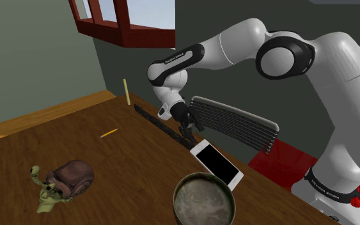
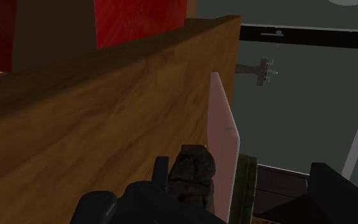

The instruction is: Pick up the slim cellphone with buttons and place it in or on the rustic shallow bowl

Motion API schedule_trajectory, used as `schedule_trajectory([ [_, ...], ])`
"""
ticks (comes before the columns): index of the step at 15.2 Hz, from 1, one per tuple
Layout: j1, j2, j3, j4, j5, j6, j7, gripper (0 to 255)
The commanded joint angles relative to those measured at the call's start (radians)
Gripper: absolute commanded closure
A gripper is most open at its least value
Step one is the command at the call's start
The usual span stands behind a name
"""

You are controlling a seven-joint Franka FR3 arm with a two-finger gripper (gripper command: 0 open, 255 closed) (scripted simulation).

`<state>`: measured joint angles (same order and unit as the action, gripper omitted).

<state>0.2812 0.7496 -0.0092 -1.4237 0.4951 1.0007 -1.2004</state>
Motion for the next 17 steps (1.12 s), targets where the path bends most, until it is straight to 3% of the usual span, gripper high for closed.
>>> schedule_trajectory([
  [1, 0.010, -0.019, 0.004, -0.047, 0.000, 0.021, -0.013, 0],
  [5, 0.028, -0.073, 0.004, -0.161, 0.002, 0.081, -0.031, 0],
  [13, 0.030, -0.073, 0.001, -0.161, 0.003, 0.080, -0.032, 0],
  [14, 0.031, -0.067, 0.003, -0.152, 0.005, 0.078, -0.028, 255],
  [17, 0.032, -0.065, 0.003, -0.152, 0.006, 0.081, -0.028, 255],
])
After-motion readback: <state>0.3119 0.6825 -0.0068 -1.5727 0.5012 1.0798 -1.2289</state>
